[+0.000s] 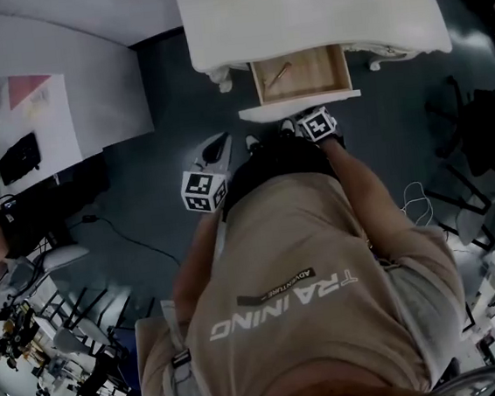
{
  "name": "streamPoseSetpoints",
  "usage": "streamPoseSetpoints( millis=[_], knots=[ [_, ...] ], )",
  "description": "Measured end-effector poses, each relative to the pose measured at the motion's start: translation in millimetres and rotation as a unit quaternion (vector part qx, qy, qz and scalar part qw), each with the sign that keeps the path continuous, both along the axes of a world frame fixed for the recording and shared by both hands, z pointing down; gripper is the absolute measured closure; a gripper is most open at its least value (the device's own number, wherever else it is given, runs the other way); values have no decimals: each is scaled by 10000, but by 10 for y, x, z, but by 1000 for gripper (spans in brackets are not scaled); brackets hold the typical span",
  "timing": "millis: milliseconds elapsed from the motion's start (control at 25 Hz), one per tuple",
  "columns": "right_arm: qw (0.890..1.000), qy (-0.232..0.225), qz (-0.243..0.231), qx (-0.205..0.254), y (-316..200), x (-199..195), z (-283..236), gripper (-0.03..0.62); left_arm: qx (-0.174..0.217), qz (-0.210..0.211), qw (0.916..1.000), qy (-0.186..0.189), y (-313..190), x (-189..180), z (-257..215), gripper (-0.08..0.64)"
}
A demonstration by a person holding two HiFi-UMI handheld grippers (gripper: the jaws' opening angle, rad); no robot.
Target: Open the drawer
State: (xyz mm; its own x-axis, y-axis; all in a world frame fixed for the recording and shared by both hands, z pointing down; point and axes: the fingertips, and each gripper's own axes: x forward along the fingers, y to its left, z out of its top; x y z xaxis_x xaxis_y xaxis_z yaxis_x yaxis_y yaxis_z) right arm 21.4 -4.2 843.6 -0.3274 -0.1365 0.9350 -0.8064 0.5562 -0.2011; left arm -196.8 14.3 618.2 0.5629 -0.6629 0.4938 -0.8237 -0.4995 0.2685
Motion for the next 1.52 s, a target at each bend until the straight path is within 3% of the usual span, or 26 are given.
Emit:
streamPoseSetpoints(
  millis=[240, 480, 640, 760, 1040, 1160, 1280, 1520],
  knots=[
    [9999, -90, -44, -105, 275, 17, 4, 463, -119, 200, 9997, -18, 160, 149, 42, 554],
    [9988, -325, -282, 216, 289, 122, -31, 466, -183, 245, 9995, -99, 127, 556, 64, 554],
    [9985, -487, -168, 203, 331, 209, -28, 466, -158, 97, 9997, -152, 172, 839, 8, 554],
    [9962, -597, -319, 545, 258, 266, -103, 466, -82, -35, 9998, -179, 253, 1001, -49, 554],
    [9949, -752, -297, 606, 555, 580, -193, 466, 33, -354, 9991, -218, 570, 1104, -166, 554],
    [9925, -1028, -176, 630, 694, 652, -481, 500, 48, -343, 9993, -158, 707, 1124, -219, 554],
    [9851, -1364, -164, 1036, 649, 684, -889, 519, 188, -250, 9994, -116, 694, 1159, -315, 554],
    [9622, -2122, -44, 1709, 559, 496, -1967, 556, 846, -111, 9964, -29, 457, 1116, -724, 554]
  ],
)
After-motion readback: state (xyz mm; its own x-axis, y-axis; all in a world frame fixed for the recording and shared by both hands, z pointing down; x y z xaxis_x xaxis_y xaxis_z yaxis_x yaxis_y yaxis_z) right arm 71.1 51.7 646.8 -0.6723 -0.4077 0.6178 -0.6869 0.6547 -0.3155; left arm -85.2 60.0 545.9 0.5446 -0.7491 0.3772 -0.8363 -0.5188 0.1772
